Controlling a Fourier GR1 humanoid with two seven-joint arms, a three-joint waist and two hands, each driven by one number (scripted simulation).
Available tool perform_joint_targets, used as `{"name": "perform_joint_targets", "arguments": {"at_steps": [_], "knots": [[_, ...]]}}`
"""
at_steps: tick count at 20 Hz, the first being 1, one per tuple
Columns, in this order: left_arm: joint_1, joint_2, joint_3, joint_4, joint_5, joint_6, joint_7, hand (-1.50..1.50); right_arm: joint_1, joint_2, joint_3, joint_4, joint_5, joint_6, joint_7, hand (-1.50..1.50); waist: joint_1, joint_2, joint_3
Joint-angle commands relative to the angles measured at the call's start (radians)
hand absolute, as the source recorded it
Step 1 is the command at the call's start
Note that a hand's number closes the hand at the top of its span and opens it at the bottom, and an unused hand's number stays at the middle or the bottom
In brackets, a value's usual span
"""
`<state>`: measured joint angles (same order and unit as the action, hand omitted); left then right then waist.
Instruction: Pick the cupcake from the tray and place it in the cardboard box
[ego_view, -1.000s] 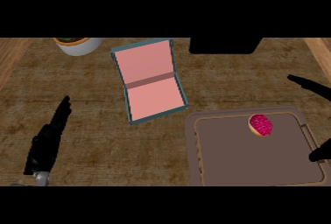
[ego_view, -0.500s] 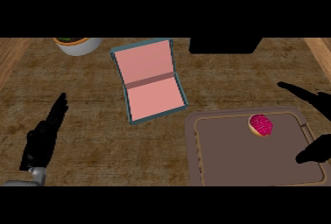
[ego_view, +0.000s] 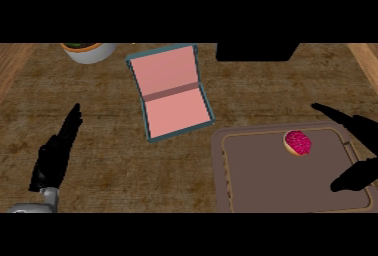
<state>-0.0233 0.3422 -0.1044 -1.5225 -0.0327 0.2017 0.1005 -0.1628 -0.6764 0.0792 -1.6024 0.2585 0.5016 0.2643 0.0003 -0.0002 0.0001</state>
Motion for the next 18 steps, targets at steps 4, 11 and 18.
{"name": "perform_joint_targets", "arguments": {"at_steps": [4, 11, 18], "knots": [[0.072, -0.019, 0.05, -0.044, -0.033, -0.054, -0.019, 0.0, -0.018, 0.085, -0.052, 0.046, 0.094, 0.039, -0.047, -1.5, 0.003, 0.0, 0.0], [0.056, -0.094, 0.034, -0.053, -0.106, -0.033, 0.006, 0.0, 0.014, 0.178, -0.051, -0.025, 0.16, 0.051, 0.025, -1.5, 0.0, -0.001, 0.0], [0.077, -0.092, 0.1, -0.056, -0.091, -0.108, -0.02, 0.0, 0.014, 0.229, -0.083, -0.002, 0.229, 0.057, -0.022, -1.5, 0.001, -0.001, 0.0]]}}
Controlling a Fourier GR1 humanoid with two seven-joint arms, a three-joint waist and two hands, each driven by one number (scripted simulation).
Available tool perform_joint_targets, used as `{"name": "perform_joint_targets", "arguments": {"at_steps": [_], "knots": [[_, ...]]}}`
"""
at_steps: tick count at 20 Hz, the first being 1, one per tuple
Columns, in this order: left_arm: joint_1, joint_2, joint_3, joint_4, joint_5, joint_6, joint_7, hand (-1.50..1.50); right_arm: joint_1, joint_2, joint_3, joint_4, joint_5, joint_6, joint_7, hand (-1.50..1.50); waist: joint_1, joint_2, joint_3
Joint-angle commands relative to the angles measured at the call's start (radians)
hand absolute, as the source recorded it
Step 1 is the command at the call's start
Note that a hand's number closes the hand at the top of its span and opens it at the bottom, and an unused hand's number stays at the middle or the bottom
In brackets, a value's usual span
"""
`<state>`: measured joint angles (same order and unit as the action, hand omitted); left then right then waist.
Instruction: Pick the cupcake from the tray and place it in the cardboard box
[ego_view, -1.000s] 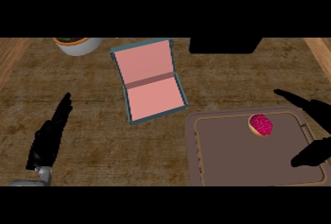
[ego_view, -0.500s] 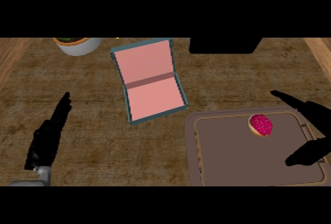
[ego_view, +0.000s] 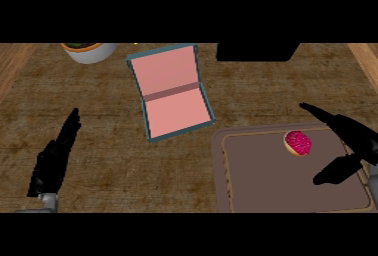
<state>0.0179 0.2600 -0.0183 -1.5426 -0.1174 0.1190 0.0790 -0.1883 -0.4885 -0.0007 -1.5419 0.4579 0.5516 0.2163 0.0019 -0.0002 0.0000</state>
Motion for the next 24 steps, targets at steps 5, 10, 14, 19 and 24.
{"name": "perform_joint_targets", "arguments": {"at_steps": [5, 10, 14, 19, 24], "knots": [[-0.047, -0.061, -0.003, 0.016, -0.057, 0.002, 0.028, 0.0, -0.051, 0.055, 0.017, 0.072, 0.104, 0.013, -0.031, -1.5, 0.0, 0.0, 0.0], [-0.047, -0.084, -0.004, 0.026, -0.08, -0.007, 0.011, 0.0, -0.057, 0.08, -0.009, 0.122, 0.097, 0.051, -0.05, 1.5, -0.001, 0.0, 0.0], [0.007, -0.05, 0.019, -0.074, -0.069, -0.035, 0.059, 0.0, -0.081, 0.085, 0.01, 0.181, 0.215, -0.114, -0.153, 1.5, 0.007, 0.0, 0.001], [-0.038, -0.01, 0.091, 0.046, -0.015, -0.096, -0.02, 0.0, -0.028, 0.052, -0.02, 0.083, 0.268, -0.187, -0.172, 1.5, 0.0, 0.0, 0.0], [-0.08, -0.081, -0.022, 0.005, -0.068, -0.071, -0.006, 0.0, -0.315, -0.011, 0.155, 0.221, 0.35, -0.144, -0.419, 1.5, 0.144, 0.04, 0.004]]}}
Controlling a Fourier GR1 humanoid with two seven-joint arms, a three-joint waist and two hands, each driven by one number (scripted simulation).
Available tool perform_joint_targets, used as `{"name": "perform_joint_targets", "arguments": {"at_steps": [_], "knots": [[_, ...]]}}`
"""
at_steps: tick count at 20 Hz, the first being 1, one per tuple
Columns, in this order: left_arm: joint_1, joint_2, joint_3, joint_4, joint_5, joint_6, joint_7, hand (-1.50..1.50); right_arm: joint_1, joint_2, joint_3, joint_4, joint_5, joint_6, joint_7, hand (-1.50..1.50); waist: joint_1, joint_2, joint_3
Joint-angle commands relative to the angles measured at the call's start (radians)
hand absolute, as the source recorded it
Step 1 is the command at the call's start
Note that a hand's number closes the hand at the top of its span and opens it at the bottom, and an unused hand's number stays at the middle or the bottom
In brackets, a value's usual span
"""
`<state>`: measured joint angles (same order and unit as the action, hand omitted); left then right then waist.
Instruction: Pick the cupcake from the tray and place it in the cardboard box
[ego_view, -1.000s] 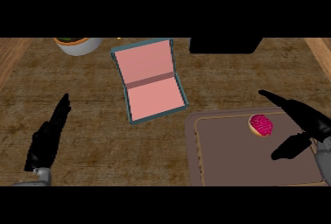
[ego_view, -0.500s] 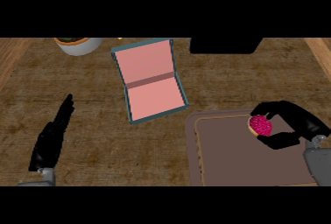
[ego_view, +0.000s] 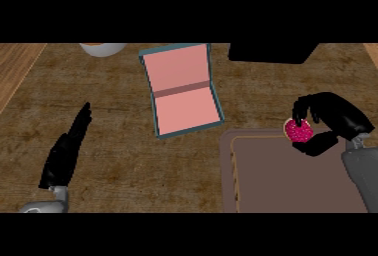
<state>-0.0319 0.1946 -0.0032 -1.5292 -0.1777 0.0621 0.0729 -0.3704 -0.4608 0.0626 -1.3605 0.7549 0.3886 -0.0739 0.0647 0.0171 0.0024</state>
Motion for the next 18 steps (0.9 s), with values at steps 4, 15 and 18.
{"name": "perform_joint_targets", "arguments": {"at_steps": [4, 15, 18], "knots": [[-0.063, -0.016, -0.061, -0.007, -0.013, -0.035, -0.012, 0.0, -0.242, -0.086, 0.158, 0.089, 0.088, 0.014, -0.309, 1.5, 0.144, 0.052, 0.004], [-0.093, -0.015, -0.058, 0.006, -0.009, -0.044, 0.006, 0.0, -0.533, -0.1, 0.078, 0.483, 0.051, -0.107, -0.687, 1.5, 0.122, 0.046, 0.003], [-0.105, -0.015, -0.036, 0.011, -0.004, -0.029, 0.024, 0.0, -0.585, -0.058, 0.02, 0.547, -0.083, -0.013, -0.84, 1.5, 0.096, 0.036, 0.002]]}}
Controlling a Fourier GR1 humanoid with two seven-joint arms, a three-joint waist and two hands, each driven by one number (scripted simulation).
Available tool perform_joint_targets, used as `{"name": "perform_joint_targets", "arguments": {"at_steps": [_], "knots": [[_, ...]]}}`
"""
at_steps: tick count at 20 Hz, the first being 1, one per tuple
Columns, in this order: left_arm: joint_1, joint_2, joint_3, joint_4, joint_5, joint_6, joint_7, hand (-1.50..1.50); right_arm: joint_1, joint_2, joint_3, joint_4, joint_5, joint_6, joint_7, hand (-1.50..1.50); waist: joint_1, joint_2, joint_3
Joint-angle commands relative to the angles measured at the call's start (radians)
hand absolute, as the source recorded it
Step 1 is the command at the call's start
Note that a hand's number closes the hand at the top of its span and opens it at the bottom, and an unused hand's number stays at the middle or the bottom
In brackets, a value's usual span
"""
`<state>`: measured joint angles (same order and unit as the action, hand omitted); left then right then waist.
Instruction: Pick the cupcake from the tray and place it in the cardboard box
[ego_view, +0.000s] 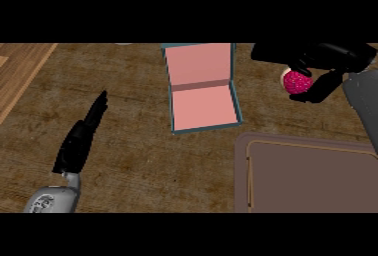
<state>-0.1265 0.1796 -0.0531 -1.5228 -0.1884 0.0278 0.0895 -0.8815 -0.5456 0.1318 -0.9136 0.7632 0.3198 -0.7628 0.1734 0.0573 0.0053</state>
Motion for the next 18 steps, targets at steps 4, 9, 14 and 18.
{"name": "perform_joint_targets", "arguments": {"at_steps": [4, 9, 14, 18], "knots": [[0.015, 0.007, 0.014, 0.002, -0.003, 0.009, -0.001, 0.0, -0.139, 0.045, -0.088, 0.189, -0.2, 0.157, -0.246, 1.5, -0.02, -0.01, -0.001], [0.025, 0.006, 0.023, 0.021, -0.008, 0.019, -0.001, 0.0, -0.249, 0.083, -0.057, 0.254, -0.267, 0.25, -0.275, 1.5, -0.045, -0.021, -0.004], [0.041, 0.024, 0.048, 0.026, 0.014, 0.001, -0.015, 0.0, -0.345, 0.126, -0.037, 0.32, -0.321, 0.279, -0.247, 1.5, -0.066, -0.029, -0.005], [0.04, 0.015, 0.046, 0.032, 0.018, -0.001, -0.005, 0.0, -0.421, 0.199, 0.01, 0.387, -0.308, 0.238, -0.196, 1.5, -0.082, -0.031, -0.006]]}}
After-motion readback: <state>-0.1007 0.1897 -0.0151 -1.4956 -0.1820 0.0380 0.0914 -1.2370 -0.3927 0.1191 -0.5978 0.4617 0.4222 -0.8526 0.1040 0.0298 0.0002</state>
